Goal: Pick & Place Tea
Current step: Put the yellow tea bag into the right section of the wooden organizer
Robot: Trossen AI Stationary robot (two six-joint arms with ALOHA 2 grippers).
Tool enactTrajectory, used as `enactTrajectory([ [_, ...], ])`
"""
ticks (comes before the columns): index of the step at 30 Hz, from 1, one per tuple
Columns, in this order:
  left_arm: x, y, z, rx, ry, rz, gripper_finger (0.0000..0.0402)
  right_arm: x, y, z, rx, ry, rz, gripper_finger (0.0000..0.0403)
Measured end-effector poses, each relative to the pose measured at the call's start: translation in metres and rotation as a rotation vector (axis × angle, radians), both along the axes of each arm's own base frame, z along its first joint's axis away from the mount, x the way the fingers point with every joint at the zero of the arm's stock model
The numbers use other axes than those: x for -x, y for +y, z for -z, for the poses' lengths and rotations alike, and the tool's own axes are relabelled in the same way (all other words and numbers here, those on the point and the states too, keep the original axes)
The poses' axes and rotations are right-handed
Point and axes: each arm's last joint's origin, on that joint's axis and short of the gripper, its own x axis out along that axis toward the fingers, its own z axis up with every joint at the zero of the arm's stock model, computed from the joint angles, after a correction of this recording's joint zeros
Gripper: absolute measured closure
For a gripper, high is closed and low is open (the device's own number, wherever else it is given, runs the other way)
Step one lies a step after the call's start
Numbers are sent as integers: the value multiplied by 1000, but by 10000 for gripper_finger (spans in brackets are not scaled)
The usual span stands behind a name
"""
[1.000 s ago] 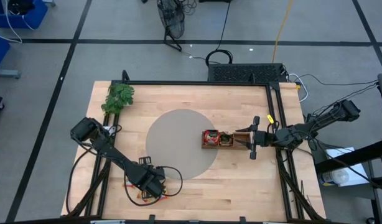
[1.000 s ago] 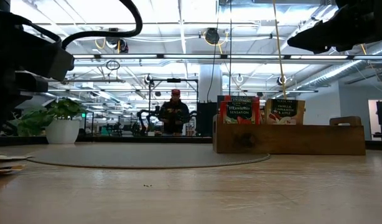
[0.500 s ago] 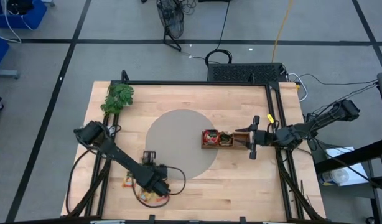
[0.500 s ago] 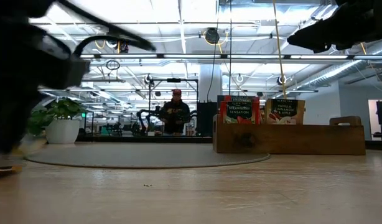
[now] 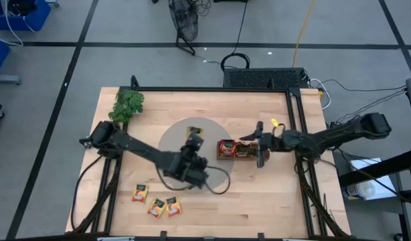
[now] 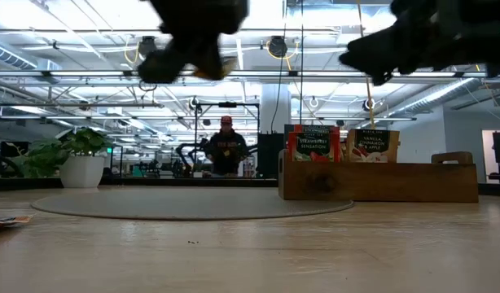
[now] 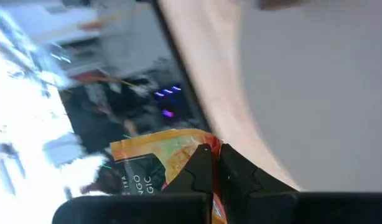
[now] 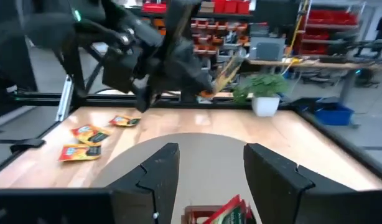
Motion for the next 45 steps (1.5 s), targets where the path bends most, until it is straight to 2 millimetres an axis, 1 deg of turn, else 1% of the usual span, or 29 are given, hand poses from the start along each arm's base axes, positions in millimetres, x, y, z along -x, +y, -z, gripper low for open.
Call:
enactTrajectory([
  [3,-18,8,-4,-40,4,79,392,-14,-14,9,-27,-15,-3,239],
  [5,-29,9,-6,-43,-9,135,392,-21,-23,14,-36,-45,-23,240],
  [8,-39,7,-9,-30,-10,224,392,-26,-39,17,-66,-97,-69,243],
  [12,-45,5,-12,-9,-34,279,392,-36,-60,21,-139,-81,-137,243],
  [15,-46,6,-12,-2,-26,283,392,-49,-69,19,-178,-72,-200,243],
  [18,-46,10,-9,28,-28,279,392,-64,-73,14,-183,-73,-273,241],
  [21,-44,11,-4,31,-18,273,392,-78,-77,8,-179,-73,-307,241],
  [26,-41,13,5,30,15,272,392,-91,-79,1,-195,-53,-364,241],
  [32,-41,15,7,18,34,277,392,-94,-78,-1,-200,-40,-382,243],
  [37,-40,13,5,-55,59,280,392,-94,-80,4,-218,2,-366,241],
  [45,-39,9,4,-122,85,284,392,-94,-82,3,-215,-5,-361,242],
])
